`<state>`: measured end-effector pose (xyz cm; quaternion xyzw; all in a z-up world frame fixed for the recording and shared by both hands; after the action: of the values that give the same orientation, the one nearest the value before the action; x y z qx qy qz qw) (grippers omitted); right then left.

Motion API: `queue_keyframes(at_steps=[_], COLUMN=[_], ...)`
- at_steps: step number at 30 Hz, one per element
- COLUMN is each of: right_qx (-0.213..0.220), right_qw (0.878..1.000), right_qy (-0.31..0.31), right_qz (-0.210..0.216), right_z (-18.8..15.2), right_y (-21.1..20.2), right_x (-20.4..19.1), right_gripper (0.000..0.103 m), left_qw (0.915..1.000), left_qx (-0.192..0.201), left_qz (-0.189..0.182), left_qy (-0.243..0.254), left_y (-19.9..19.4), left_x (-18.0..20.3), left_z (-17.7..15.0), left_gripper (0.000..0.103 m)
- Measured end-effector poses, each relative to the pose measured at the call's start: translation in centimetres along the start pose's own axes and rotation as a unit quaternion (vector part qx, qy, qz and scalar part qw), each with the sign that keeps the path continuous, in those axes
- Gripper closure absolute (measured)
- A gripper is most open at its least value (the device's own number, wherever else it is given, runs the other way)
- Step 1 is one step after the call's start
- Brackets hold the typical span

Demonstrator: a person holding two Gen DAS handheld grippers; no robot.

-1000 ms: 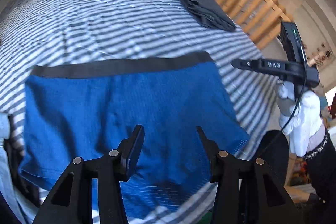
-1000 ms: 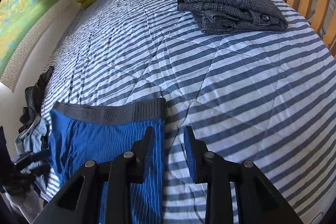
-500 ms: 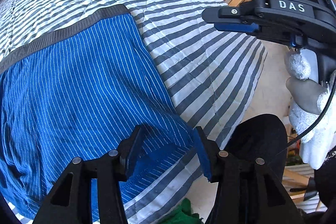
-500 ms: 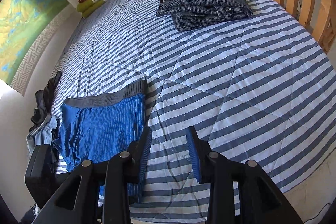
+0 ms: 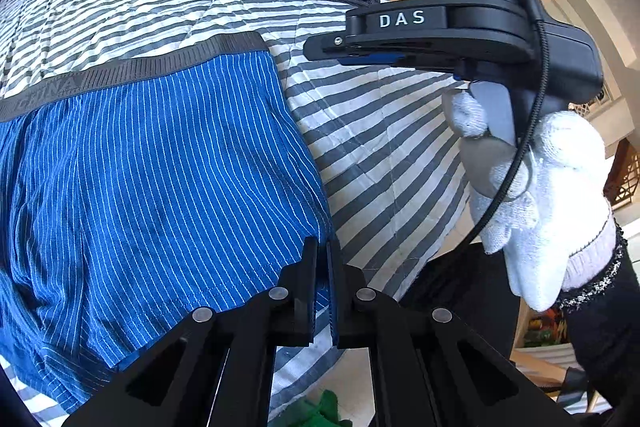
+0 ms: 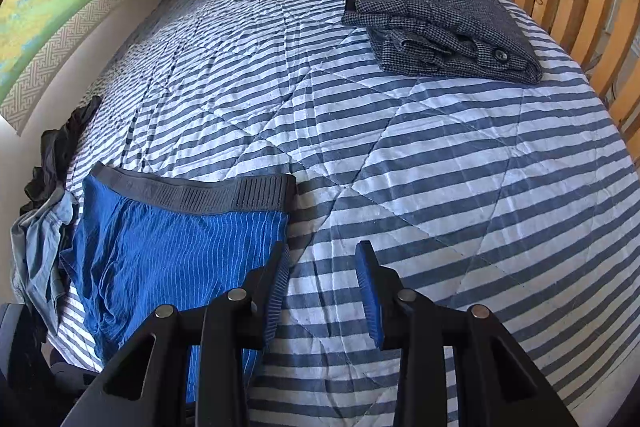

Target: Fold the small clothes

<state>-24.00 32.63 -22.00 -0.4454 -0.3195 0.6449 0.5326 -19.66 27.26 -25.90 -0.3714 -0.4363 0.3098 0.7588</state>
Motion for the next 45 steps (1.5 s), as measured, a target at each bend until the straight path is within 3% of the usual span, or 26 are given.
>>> queue_keyframes(at_steps=[8,16,19,21,24,27,30,36,41,45], right_qx=[-0.039,-0.065,-0.069,-0.063,-0.022,-0.011,-0.027,-0.008,0.009,0.006], right_qw=[0.995,0.996,0.997,0.996,0.994,0.995,0.997,0.997,0.998,0.998], right_qy=[0.051,0.027,0.019,0.028,0.06,0.079,0.067,0.074,0.052,0.039], right_qz=[0.076,0.056,0.036,0.05,0.084,0.052,0.028,0.028,0.041,0.058], right_z=[1.2,2.3,2.3,2.5,3.1,3.1,2.5,3.6,5.4,6.8], right_y=[2.5,5.7,6.4,5.6,2.5,1.7,2.4,0.4,-0.9,-0.2], right_x=[-0.5,-2.7,-3.0,-2.7,-1.4,0.2,0.0,-1.9,-7.3,-12.9], right_gripper=[0.062,0.06,0.096,0.098,0.098,0.098,0.098,0.098,0.098,0.098], left_qw=[0.9996,0.9997,0.9994,0.9988,0.9973,0.9975,0.996,0.9941,0.9913,0.9859], left_qx=[0.002,0.006,0.008,0.016,0.026,0.023,0.028,0.067,0.103,0.129], left_qz=[-0.02,-0.023,-0.032,-0.046,-0.068,-0.065,-0.084,-0.08,-0.057,-0.038], left_qy=[-0.018,-0.007,-0.011,-0.007,0.009,0.014,-0.011,-0.031,-0.059,-0.099], left_y=[-0.3,0.1,0.0,-0.7,-1.5,-1.0,-1.9,-6.5,-11.5,-16.0], left_x=[0.0,0.9,1.1,1.9,3.3,3.2,2.2,-1.0,-6.6,-11.8], left_z=[-0.1,0.5,0.8,1.2,1.7,2.1,1.8,1.6,0.6,-2.2], left_gripper=[0.099,0.099,0.1,0.1,0.1,0.1,0.1,0.1,0.1,0.1])
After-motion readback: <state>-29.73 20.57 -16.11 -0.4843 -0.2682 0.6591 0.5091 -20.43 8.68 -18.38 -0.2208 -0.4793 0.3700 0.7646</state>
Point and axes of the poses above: each gripper's, at about its wrist camera, not at the fingertips, and y roughly the way its jaws point, x to its right, z to its top, the point moved 7 cm from there along y, roughly the way its jaws point
